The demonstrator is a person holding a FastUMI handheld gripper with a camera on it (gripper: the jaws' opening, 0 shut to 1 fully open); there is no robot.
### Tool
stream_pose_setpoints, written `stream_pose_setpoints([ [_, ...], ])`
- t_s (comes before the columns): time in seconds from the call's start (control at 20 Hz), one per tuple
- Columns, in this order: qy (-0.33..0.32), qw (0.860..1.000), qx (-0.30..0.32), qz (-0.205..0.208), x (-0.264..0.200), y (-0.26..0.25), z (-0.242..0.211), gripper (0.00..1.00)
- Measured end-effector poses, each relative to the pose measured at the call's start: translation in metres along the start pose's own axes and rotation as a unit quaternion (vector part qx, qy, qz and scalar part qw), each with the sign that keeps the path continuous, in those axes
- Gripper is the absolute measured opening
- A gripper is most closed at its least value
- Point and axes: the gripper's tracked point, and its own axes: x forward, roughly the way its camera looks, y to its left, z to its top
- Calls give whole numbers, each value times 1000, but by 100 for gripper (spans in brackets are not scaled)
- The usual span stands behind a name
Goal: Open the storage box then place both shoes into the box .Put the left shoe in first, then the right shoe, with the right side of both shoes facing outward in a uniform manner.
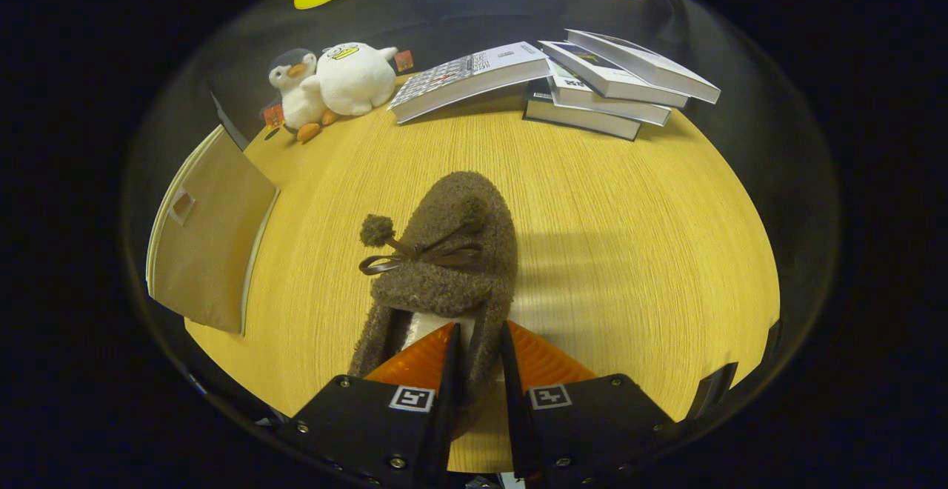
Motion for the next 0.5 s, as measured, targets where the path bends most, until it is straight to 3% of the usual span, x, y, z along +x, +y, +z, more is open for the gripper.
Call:
stream_pose_setpoints([
  [0.5,6,1000,-18,-19,0,0,-1,32],
])
